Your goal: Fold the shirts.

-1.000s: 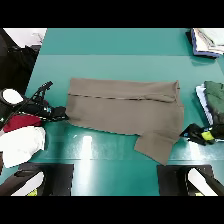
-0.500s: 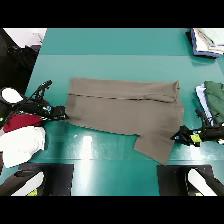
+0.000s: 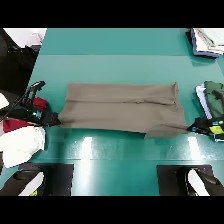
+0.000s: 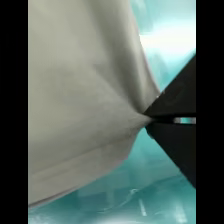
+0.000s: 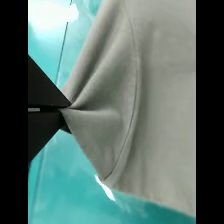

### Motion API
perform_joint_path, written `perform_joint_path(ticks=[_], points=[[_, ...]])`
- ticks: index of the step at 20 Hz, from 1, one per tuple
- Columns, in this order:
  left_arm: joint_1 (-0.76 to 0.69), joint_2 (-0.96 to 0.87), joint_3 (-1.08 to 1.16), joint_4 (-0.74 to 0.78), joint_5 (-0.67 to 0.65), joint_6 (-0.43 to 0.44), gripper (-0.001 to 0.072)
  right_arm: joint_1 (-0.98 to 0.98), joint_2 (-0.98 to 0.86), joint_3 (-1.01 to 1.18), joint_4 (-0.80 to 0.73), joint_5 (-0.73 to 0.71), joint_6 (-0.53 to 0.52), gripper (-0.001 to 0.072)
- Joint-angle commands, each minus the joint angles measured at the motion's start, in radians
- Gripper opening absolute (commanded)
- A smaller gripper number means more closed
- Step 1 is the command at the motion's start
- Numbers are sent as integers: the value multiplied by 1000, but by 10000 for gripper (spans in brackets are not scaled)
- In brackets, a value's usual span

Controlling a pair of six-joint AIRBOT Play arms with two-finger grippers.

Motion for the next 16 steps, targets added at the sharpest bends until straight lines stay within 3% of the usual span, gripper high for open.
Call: perform_joint_path(ticks=[1,3,5,7,16], points=[[-43,72,6,8,-102,-44,31,1,122,98,-55,20,22,18],[-54,61,18,6,25,-42,31,1,112,137,-13,-53,20,18],[-54,14,37,6,190,-43,31,5,25,192,59,-100,11,18],[-54,-61,64,3,275,-42,31,42,-83,237,63,-160,3,18],[-54,-440,163,0,453,-42,32,204,-550,382,62,-313,3,19]])
